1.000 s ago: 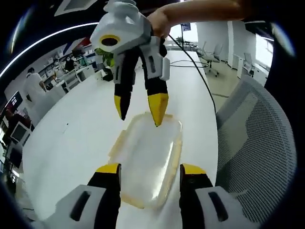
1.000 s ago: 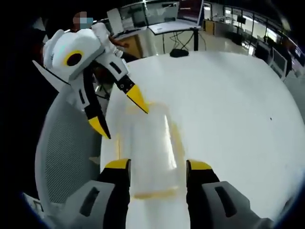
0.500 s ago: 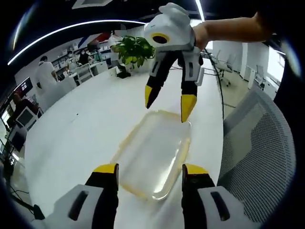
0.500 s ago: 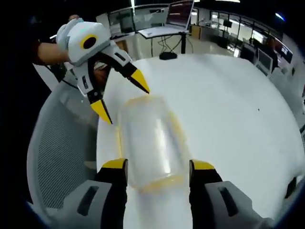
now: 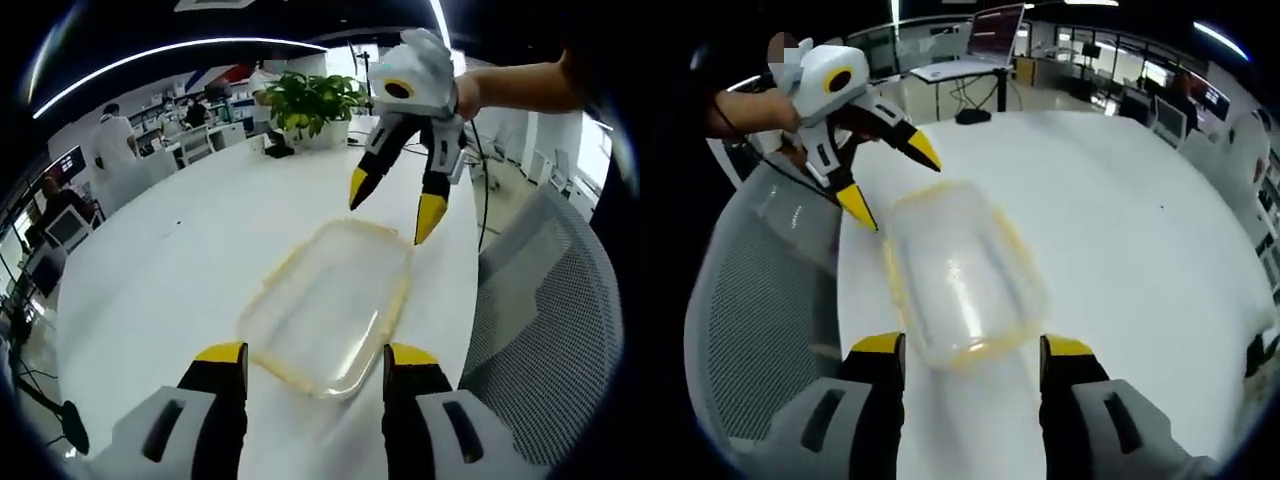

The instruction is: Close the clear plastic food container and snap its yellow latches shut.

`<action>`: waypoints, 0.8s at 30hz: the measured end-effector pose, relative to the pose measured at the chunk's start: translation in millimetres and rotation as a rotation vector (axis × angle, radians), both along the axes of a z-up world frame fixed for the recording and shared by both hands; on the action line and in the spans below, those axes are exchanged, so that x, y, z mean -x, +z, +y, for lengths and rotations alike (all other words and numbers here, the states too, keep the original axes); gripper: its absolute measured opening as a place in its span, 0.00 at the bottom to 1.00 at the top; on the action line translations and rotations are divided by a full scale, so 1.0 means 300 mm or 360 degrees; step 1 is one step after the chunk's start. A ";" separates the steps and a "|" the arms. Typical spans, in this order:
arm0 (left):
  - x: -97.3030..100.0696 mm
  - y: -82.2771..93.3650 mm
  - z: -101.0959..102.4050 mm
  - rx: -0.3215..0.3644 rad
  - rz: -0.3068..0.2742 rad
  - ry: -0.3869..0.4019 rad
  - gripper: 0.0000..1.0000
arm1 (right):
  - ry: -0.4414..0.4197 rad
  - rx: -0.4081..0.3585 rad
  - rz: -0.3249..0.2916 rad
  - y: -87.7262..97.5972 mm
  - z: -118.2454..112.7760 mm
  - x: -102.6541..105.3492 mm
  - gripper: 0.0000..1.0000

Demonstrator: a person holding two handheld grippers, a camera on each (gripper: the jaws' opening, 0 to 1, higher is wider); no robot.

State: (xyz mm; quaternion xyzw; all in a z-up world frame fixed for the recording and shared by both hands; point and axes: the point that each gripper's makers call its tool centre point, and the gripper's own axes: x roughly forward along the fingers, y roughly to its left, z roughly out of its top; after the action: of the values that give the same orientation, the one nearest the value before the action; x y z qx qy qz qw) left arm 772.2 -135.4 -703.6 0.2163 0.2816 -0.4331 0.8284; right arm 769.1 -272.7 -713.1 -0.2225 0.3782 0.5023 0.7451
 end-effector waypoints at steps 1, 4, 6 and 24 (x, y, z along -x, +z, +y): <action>-0.002 -0.003 0.002 -0.0004 -0.0003 0.0006 0.49 | -0.0010 -0.0006 0.0003 -0.004 -0.001 0.003 0.51; -0.004 -0.012 0.010 0.0002 0.0006 0.0031 0.49 | -0.0046 -0.0028 0.0017 -0.018 -0.001 0.018 0.51; -0.002 -0.021 0.013 0.0001 0.0015 0.0043 0.49 | -0.0076 -0.0052 0.0013 -0.024 0.003 0.026 0.51; 0.005 -0.068 0.007 0.0012 0.0049 0.0080 0.45 | -0.0313 -0.0191 -0.0057 -0.047 0.037 0.031 0.47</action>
State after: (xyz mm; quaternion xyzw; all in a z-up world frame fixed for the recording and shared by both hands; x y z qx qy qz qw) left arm 770.7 -133.3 -724.1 0.1992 0.2980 -0.4166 0.8354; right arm 759.9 -261.5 -727.2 -0.1484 0.3540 0.4444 0.8094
